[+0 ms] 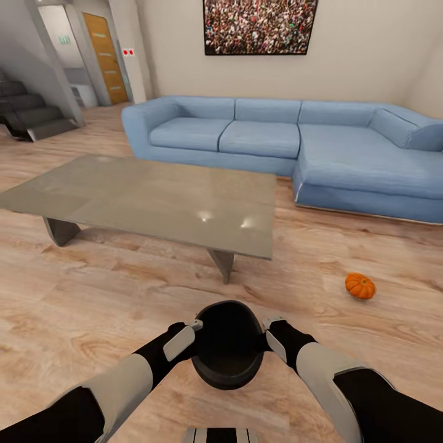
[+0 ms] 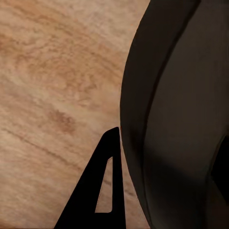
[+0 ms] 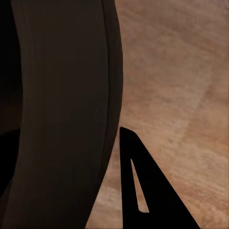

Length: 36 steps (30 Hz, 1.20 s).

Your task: Place each of the two pumpkins and all three candles from the living room inside a cabinet in the living room (use any cabinet), then make sure every cabinet is closed, and position the cauldron so it is next to a table in the living room.

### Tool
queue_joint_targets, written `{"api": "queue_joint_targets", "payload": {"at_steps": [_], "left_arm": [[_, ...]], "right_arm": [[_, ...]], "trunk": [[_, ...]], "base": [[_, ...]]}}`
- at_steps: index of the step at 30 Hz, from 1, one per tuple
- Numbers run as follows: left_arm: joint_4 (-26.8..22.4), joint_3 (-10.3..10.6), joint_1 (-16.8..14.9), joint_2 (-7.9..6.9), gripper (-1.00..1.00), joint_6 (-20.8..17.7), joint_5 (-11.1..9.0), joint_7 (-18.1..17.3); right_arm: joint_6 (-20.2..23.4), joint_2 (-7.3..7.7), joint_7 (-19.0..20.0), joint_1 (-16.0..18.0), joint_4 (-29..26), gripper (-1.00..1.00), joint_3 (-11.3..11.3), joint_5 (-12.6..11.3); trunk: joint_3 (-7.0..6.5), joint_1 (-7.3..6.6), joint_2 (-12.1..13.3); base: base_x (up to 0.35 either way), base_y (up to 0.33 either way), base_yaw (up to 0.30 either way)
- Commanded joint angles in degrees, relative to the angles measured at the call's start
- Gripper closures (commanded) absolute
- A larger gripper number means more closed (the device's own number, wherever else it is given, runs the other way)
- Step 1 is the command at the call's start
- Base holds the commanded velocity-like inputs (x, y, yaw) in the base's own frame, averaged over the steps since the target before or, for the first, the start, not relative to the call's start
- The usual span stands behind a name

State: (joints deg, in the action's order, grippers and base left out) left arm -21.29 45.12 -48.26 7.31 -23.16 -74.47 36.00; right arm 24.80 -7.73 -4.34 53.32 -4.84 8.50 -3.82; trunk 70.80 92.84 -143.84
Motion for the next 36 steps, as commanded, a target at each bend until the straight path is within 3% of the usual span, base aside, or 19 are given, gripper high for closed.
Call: {"api": "queue_joint_targets", "payload": {"at_steps": [1,31,32,36], "left_arm": [[0.0,0.0,0.0,-0.02,1.0,-0.1,0.3,0.1],[0.0,-0.2,0.0,-0.02,1.0,-0.1,0.3,0.1],[0.0,-0.2,0.0,0.0,-1.0,-0.1,0.3,0.1],[0.0,-0.1,0.0,0.07,-1.0,-0.1,0.3,0.1]], "right_arm": [[0.0,0.02,0.2,0.0,-0.1,1.0,-0.8,-0.2],[0.0,0.08,0.1,0.0,-0.1,1.0,-0.8,-0.2],[0.0,0.08,0.1,0.0,-0.1,-1.0,-0.8,-0.2],[0.0,0.0,0.2,0.0,-0.1,-1.0,-0.8,-0.2]], "trunk": [[-0.04,-0.01,0.0],[-0.06,-0.01,0.0],[-0.06,-0.01,0.0],[-0.06,-0.01,0.0]], "base": [[0.303,0.0,0.243],[0.057,0.0,0.007],[0.0,0.0,0.0],[0.0,0.0,0.0]]}}
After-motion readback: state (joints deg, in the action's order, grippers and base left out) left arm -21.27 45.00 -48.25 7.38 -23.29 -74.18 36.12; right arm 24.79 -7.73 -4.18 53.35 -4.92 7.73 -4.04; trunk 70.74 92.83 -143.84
